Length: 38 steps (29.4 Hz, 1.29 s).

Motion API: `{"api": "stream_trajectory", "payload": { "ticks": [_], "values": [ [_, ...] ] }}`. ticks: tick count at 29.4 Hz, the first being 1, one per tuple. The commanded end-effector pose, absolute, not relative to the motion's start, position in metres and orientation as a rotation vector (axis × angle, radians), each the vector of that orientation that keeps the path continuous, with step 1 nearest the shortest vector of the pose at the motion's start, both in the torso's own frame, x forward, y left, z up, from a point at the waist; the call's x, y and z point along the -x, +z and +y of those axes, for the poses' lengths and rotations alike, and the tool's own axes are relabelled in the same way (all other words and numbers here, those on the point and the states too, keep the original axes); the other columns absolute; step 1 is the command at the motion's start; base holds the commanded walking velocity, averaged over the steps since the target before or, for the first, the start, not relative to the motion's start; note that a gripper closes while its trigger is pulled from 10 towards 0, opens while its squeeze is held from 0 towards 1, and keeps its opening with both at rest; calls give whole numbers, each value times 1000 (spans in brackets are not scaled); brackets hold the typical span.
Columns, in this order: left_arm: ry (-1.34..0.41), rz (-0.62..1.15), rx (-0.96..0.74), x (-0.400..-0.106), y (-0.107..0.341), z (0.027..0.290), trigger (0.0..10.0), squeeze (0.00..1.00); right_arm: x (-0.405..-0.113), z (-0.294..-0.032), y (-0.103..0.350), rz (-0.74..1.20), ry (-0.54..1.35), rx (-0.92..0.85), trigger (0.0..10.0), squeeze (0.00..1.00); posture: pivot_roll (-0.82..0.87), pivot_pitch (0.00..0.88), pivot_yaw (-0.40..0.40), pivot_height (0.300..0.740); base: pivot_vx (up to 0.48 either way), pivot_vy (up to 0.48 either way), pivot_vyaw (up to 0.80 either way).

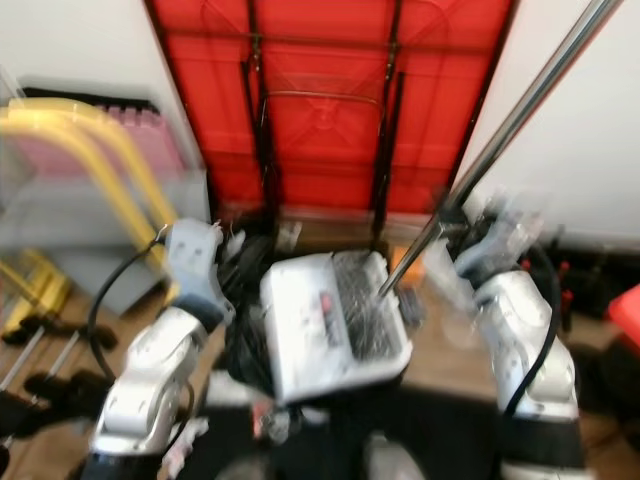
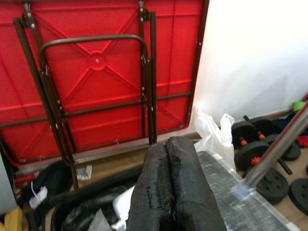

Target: Sweep floor

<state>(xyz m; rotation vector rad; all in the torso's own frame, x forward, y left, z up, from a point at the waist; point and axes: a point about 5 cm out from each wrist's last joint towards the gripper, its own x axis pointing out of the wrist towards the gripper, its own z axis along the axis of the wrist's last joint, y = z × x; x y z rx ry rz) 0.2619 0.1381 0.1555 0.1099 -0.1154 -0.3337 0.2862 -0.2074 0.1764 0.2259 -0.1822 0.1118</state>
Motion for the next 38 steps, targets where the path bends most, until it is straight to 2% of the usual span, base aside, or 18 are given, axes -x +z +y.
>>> {"api": "stream_trajectory", "payload": {
  "ticks": [1, 18, 24, 32, 38],
  "values": [
    [-324, -81, -127, -258, 150, 138, 10000, 0, -285, -205, 193, -254, 131, -242, 10000, 0, -141, 130, -136, 740, 0, 0, 0],
    [-313, -41, -134, -245, 149, 139, 10000, 0, -286, -211, 201, -259, 111, -236, 10000, 0, -140, 176, -136, 740, 0, 0, 0],
    [-367, -39, -146, -241, 150, 136, 10000, 0, -289, -213, 204, -263, 109, -235, 10000, 0, -135, 179, -139, 740, 383, 0, 0],
    [-321, -23, -136, -239, 150, 138, 10000, 0, -294, -211, 209, -274, 130, -228, 10000, 0, -125, 177, -142, 740, 0, 0, 0],
    [-300, -26, -141, -233, 158, 140, 10000, 0, -323, -216, 230, -316, 117, -159, 10000, 0, -123, 259, -152, 740, 0, 0, 0]
  ]
}}
